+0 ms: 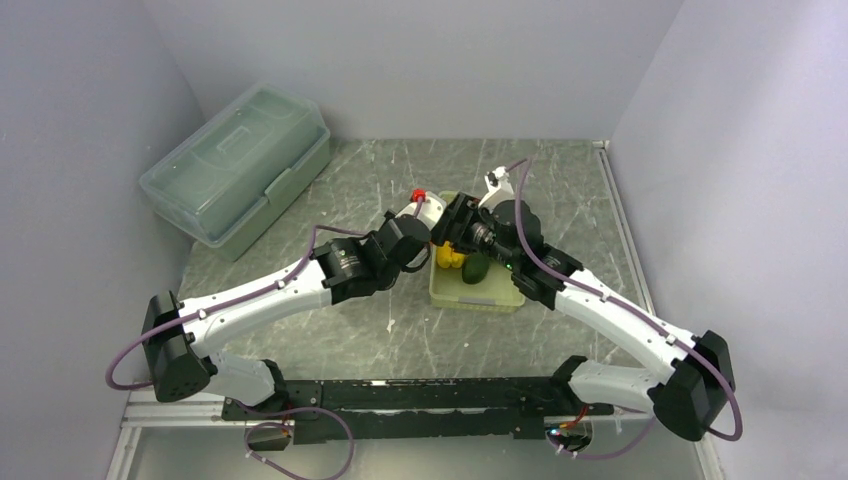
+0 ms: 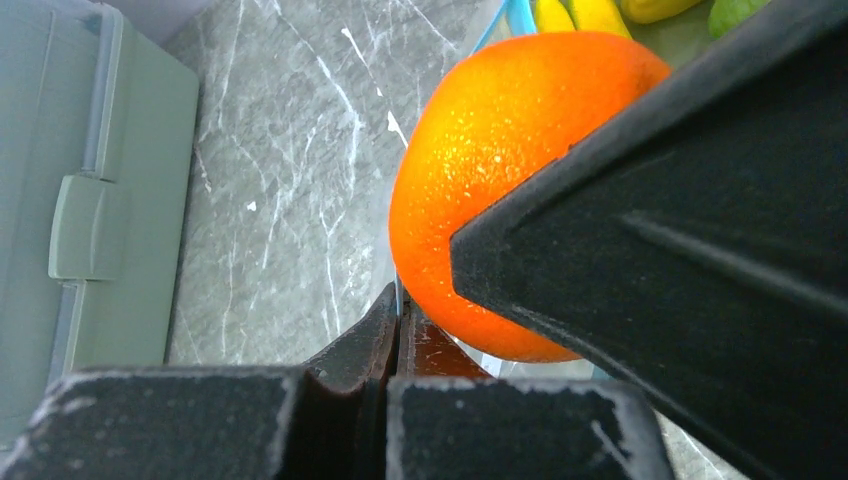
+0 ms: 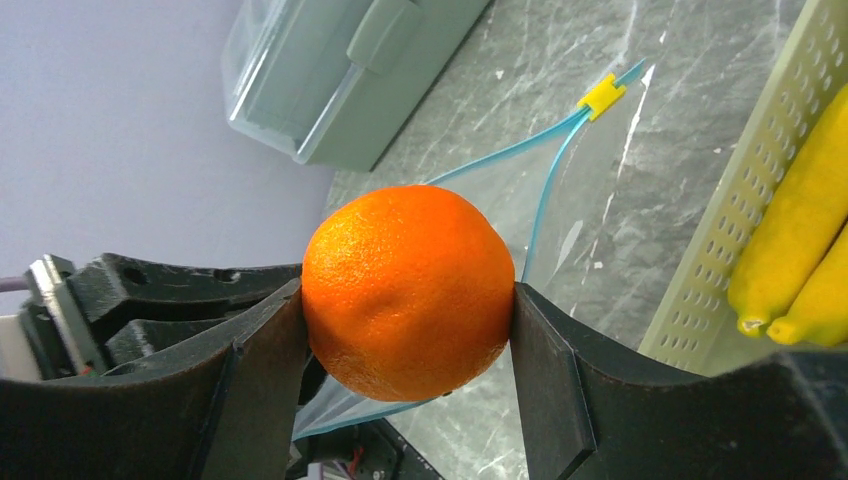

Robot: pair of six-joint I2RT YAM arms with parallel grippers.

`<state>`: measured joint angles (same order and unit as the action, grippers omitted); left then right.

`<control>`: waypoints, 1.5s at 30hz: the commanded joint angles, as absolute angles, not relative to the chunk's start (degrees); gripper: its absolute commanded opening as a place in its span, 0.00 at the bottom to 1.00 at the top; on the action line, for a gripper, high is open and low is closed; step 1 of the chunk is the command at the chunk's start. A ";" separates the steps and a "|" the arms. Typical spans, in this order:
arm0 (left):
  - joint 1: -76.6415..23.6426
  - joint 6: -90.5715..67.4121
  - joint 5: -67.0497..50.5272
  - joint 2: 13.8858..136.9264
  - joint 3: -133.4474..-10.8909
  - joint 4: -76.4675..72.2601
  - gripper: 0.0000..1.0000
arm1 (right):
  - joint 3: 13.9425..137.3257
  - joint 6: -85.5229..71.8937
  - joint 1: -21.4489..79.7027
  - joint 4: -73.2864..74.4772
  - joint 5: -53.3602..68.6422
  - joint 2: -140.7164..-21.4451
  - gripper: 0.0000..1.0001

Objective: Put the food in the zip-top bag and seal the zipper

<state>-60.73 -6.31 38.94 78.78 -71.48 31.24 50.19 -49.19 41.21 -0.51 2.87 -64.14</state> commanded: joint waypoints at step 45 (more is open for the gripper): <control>-61.08 -7.72 44.98 77.76 -74.99 32.59 0.00 | 51.02 -35.54 50.54 11.15 -17.92 -56.55 1.00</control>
<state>-60.84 -7.16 42.74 78.48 -73.14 32.36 52.60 -37.58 50.30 10.61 -14.81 -60.49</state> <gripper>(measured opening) 0.015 0.993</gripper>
